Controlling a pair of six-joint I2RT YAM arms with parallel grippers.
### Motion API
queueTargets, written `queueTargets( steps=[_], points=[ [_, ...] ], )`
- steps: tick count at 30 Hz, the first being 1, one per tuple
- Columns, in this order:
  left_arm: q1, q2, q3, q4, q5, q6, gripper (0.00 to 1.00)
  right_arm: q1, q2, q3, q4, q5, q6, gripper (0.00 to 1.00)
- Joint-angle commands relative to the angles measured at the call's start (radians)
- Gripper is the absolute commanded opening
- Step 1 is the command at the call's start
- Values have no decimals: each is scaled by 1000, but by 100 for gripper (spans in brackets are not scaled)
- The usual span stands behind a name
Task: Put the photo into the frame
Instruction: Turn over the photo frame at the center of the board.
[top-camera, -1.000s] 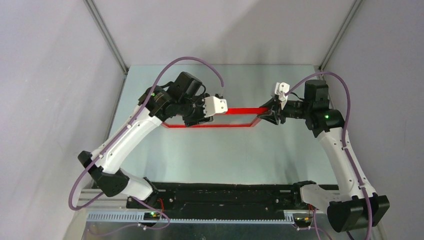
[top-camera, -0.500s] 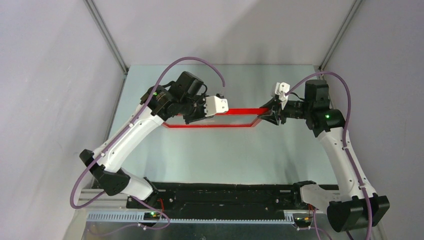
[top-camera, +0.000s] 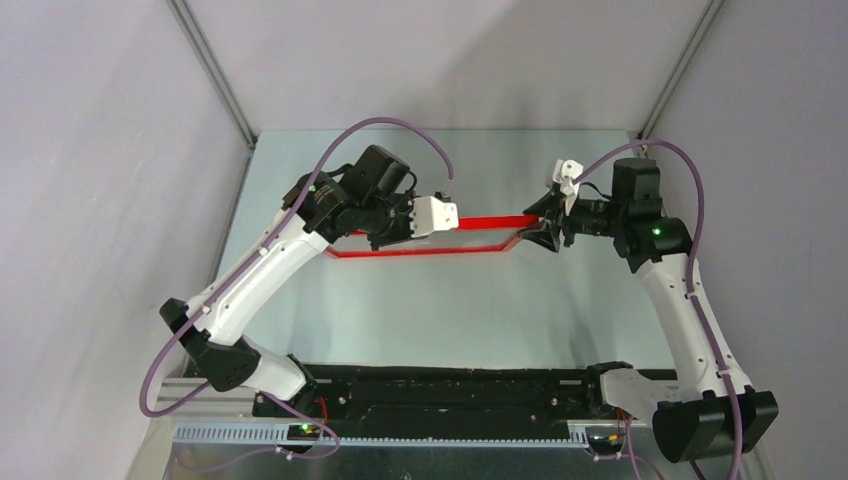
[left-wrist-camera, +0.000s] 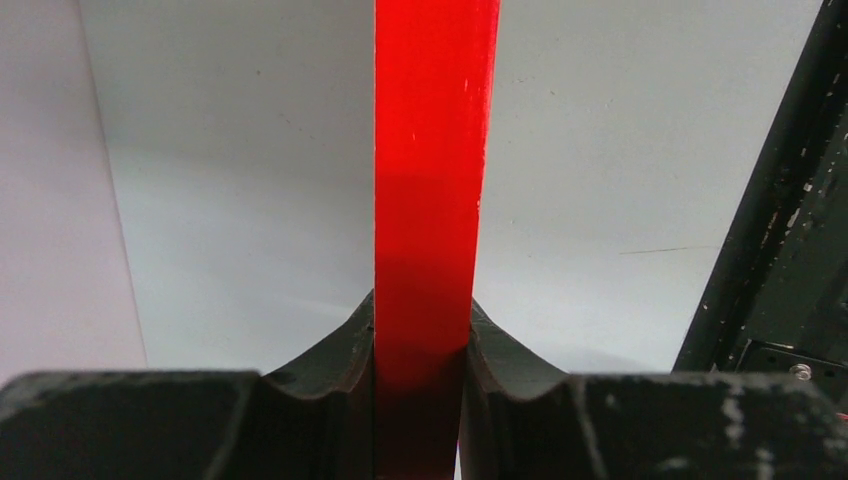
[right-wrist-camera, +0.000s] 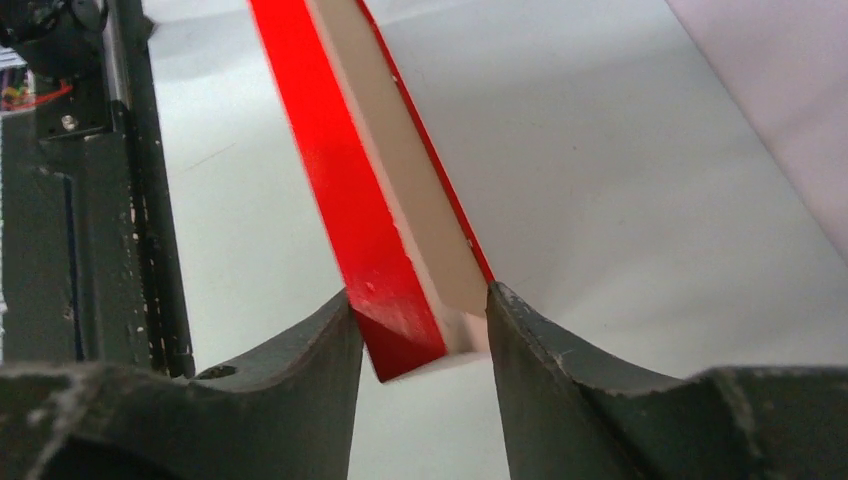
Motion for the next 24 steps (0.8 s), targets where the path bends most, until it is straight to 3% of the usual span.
queueTargets(
  steps=[1,4,8,24],
  points=[
    [5,-7,65,-30,55,-118,0,-39,-11,44,46,42,140,56],
    [4,12,102,-38,61,-170,0,-80,-12,44,100,57,219,75],
    [15,41,166,-41,63,-240,0,-126,-23,44,152,67,325,84],
    [80,196,441,-43,159,-610,0,-173,-34,44,140,113,461,86]
  ],
)
